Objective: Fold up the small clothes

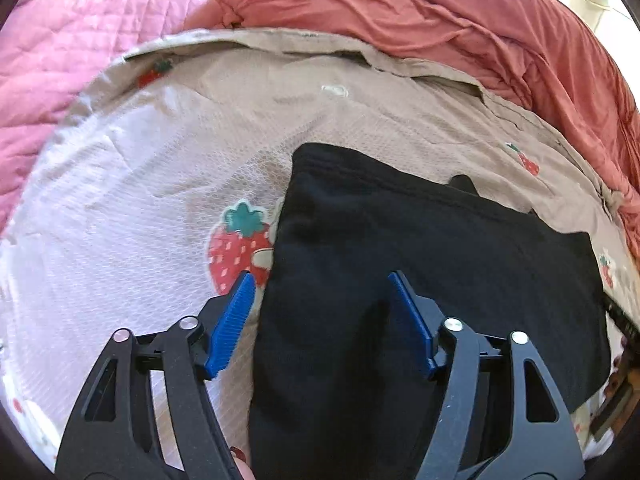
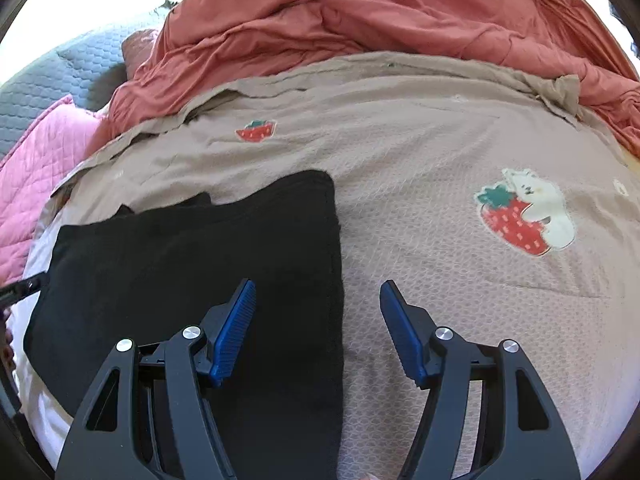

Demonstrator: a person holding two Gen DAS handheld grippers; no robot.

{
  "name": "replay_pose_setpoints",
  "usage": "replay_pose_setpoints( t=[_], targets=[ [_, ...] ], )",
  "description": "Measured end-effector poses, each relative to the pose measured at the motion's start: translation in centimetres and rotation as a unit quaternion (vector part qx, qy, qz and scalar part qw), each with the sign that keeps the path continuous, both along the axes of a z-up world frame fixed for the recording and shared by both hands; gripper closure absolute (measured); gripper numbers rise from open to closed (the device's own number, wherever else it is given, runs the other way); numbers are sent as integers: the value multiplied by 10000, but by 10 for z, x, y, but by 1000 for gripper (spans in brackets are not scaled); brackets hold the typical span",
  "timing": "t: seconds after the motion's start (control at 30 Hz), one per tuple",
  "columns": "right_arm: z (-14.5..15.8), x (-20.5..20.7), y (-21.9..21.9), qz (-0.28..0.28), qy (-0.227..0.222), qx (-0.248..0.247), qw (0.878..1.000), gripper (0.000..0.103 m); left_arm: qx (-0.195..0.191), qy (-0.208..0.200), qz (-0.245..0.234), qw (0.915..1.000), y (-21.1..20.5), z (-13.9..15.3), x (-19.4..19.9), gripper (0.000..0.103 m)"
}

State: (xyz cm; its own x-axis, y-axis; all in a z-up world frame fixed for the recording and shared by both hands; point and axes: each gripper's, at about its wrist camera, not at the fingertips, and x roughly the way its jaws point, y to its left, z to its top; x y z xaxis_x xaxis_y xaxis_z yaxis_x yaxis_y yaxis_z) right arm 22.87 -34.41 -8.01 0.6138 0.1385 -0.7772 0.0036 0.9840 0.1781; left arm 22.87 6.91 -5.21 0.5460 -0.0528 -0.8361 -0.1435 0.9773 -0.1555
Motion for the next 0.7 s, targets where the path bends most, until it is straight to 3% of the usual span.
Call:
replay_pose_setpoints(
  t=[0.07, 0.13, 0.2, 0.23, 0.27, 0.3, 0.4, 0.53, 0.7],
  targets=[
    [-3, 2, 0, 91, 100, 178, 9997, 51, -145, 44, 66, 9999, 0, -6, 7, 27],
    [-3, 3, 1, 161, 142, 394, 9990, 73, -223, 64, 80, 9997, -3, -9, 12, 31],
    [1, 2, 2, 160, 121, 459, 9987, 83, -116, 33, 20, 9999, -9, -7, 14, 64],
    [3, 2, 1, 153, 98, 484, 9987, 90, -30, 35, 20, 10000, -13, -6, 15, 73],
    [6, 1, 0, 130, 79, 549, 9984, 91, 55, 30, 53, 10000, -15, -4, 16, 88],
    [9, 0, -3, 93, 74, 640, 9979, 93, 83, 7, 70, 9999, -16, 0, 16, 96],
    [23, -3, -7, 60, -105, 789, 9968, 96, 33, -270, 154, 9995, -15, 16, 13, 99],
    [34, -7, -6, 10, -246, 535, 9983, 96, 229, -539, 6, 9983, -20, 28, 10, 99],
    [3, 1, -6, -184, 514, 225, 9983, 95, 382, -85, 89, 9992, -14, 4, 15, 93]
  ],
)
